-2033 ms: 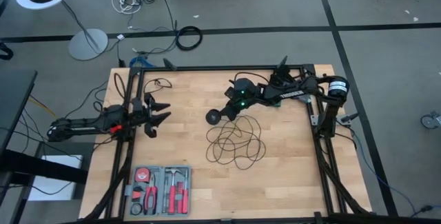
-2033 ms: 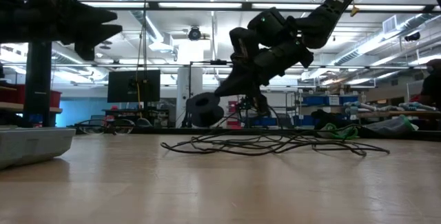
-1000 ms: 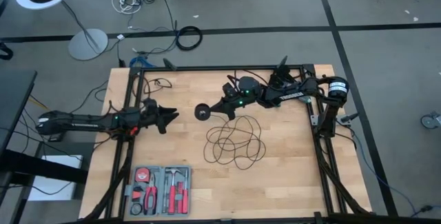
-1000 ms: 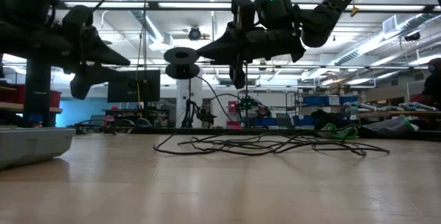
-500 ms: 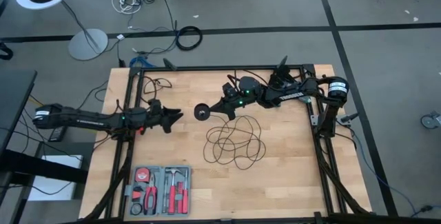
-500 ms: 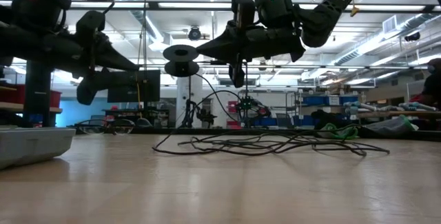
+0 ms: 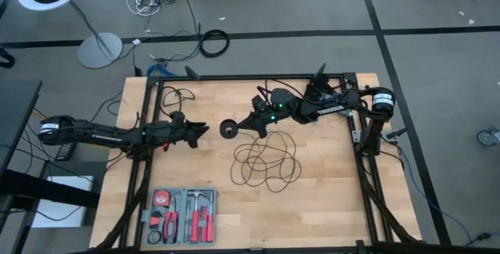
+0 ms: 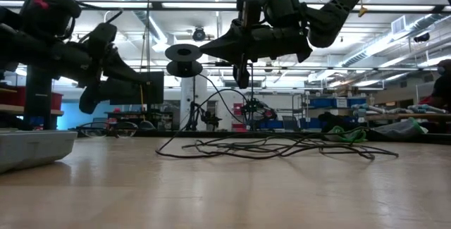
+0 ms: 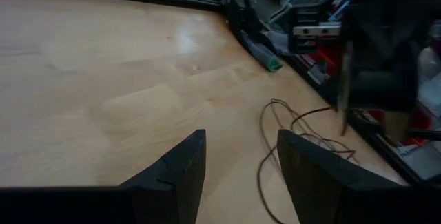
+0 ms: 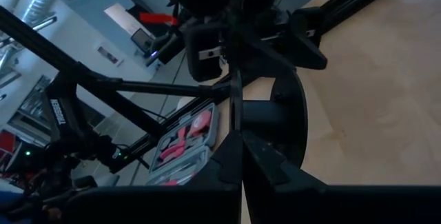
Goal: Coil cords
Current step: Coil the black wire onto the black spool
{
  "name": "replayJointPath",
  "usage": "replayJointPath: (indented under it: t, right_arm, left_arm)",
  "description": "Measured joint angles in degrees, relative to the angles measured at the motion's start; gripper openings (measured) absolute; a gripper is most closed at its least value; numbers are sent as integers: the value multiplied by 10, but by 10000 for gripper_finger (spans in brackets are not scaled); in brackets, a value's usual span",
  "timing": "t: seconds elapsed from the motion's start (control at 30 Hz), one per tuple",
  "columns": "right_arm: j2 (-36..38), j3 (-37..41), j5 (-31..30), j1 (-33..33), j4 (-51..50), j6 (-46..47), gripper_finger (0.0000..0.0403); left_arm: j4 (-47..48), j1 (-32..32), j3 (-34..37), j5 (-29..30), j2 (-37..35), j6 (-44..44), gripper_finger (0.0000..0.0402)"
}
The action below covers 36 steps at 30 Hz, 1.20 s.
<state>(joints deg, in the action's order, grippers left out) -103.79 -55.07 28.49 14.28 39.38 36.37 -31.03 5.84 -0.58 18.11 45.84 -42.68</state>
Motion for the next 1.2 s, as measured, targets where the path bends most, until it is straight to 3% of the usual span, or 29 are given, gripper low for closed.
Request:
replayJointPath:
  t: [0.23,0.53,0.63,0.87,1.2]
  right_arm:
    - [0,0,0,0,0,0,0]
    - [0,0,-1,0,0,0,0]
    - [0,0,-2,0,0,-1,0]
    - [0,0,-4,0,4,-5,1]
    - [0,0,-3,0,20,-1,1]
  left_arm:
    - [-1,9,0,1,21,6,203]
    - [-44,9,0,54,26,46,236]
    - [-60,9,0,55,26,18,236]
    - [-93,9,0,-14,26,-25,227]
    - [-100,9,-24,-51,27,-4,214]
